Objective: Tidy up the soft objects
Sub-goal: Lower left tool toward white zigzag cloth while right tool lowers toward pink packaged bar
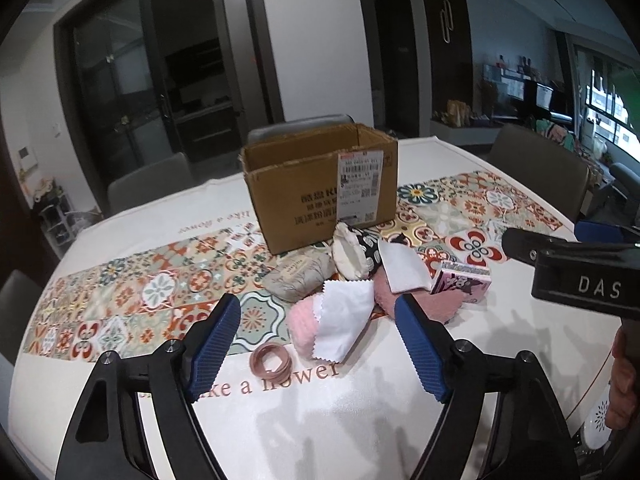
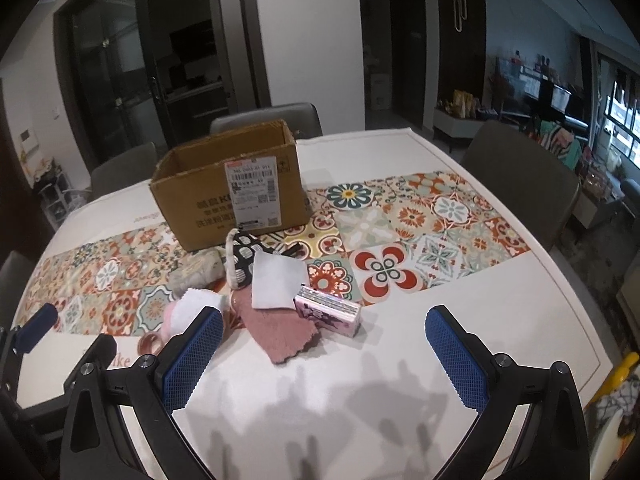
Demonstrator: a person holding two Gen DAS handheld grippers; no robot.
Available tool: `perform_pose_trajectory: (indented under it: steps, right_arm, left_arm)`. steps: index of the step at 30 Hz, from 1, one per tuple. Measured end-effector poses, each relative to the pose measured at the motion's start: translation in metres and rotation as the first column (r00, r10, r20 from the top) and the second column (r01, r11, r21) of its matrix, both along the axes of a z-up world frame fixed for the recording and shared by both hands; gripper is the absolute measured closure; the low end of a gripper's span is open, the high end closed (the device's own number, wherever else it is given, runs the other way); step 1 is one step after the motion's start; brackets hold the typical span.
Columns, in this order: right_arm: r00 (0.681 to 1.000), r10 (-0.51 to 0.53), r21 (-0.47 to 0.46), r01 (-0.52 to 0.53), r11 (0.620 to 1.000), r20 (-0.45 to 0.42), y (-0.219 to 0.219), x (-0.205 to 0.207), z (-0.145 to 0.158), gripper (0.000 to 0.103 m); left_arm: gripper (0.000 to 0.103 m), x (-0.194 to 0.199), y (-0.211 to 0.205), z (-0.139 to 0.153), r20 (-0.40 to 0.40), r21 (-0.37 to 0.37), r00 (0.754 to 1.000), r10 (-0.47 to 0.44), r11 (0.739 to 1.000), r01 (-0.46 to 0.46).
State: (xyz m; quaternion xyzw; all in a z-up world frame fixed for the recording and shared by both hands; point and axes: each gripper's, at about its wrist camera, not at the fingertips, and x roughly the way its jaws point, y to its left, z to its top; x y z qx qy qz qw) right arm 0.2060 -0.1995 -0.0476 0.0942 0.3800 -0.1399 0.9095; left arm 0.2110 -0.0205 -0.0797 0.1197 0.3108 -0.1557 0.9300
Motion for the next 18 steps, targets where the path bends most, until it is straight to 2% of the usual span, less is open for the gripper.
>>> perform_pose_trajectory:
  steps: [10, 18]
  right_arm:
    - [0.997, -0.044, -0.001, 0.044, 0.999, -0.063, -0.004, 0.037, -0.021, 0.0]
    - [0.987, -0.029, 0.074, 0.041, 0.996, -0.156, -0.014, 0.074, -0.055, 0.0]
  left_arm:
    - [0.026, 0.029, -0.014, -0.033, -0.053, 0.022, 0.998, -0.034, 0.999, 0.035]
    - [0.026, 0.043, -0.027, -0.05, -0.048, 0.068, 0.999, -0.026, 0.997, 0.029]
